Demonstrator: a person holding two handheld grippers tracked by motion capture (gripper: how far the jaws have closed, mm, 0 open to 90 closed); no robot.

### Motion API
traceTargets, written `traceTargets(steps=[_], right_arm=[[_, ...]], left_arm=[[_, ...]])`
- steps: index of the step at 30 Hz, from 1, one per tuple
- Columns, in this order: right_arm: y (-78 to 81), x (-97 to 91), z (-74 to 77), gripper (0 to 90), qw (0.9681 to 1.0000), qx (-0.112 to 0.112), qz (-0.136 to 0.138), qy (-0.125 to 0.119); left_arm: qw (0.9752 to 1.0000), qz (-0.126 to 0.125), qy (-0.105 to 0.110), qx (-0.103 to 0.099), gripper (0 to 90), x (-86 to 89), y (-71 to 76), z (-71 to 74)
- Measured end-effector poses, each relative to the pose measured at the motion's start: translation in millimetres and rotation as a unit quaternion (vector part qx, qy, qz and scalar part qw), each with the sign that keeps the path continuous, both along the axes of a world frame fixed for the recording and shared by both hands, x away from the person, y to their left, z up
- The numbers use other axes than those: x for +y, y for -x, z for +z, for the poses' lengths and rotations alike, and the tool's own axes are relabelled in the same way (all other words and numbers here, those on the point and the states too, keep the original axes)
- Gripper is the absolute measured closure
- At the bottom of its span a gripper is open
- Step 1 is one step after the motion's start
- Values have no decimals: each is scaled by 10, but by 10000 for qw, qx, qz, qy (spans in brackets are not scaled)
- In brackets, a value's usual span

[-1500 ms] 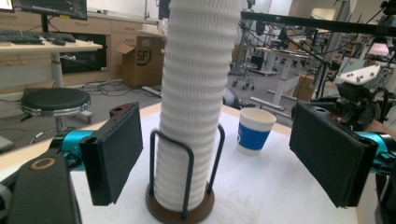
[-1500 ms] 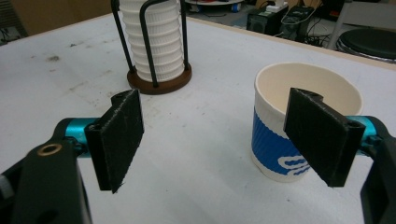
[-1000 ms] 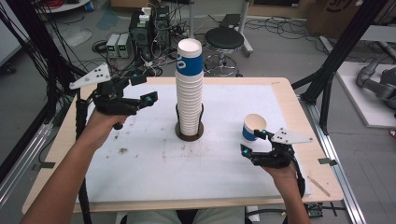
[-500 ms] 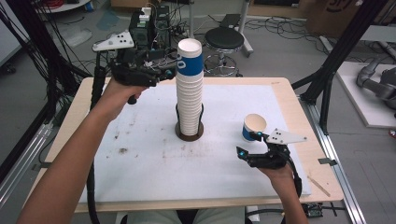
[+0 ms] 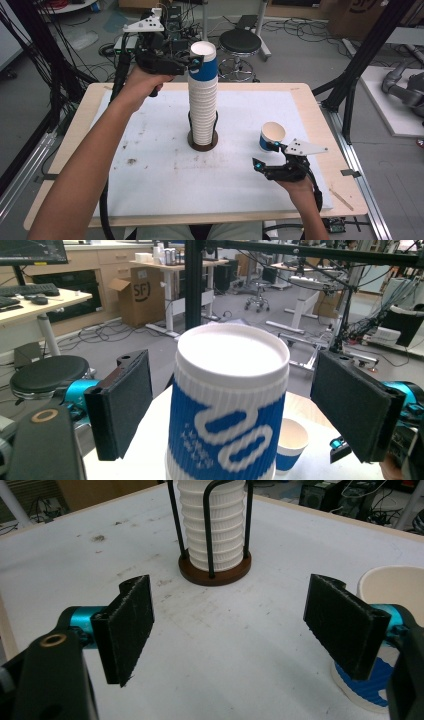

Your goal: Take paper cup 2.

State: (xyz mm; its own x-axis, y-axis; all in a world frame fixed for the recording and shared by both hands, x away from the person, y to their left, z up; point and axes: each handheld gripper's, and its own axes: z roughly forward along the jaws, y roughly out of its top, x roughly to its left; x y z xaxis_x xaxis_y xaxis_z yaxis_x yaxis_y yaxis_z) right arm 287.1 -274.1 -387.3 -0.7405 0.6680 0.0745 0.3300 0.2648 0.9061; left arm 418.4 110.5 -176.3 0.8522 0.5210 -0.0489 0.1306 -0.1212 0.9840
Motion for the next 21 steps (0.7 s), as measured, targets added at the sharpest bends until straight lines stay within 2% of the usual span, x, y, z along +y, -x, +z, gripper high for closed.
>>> traceTargets(steps=[6,10,12,21], right_arm=[[3,-19,-5,207,10000,4,-19,-8],[4,-26,-7,207,10000,-10,-17,1],[5,-30,-13,208,10000,6,-22,-1],[5,-49,-12,208,10000,-22,-44,-26]], left_arm=[[9997,-45,-185,152,170,-126,-70,-24],[9995,-20,-251,169,204,-155,-99,-49],[9995,-37,-224,213,258,-153,-114,-56],[9994,-55,-270,194,282,-151,-111,-14]])
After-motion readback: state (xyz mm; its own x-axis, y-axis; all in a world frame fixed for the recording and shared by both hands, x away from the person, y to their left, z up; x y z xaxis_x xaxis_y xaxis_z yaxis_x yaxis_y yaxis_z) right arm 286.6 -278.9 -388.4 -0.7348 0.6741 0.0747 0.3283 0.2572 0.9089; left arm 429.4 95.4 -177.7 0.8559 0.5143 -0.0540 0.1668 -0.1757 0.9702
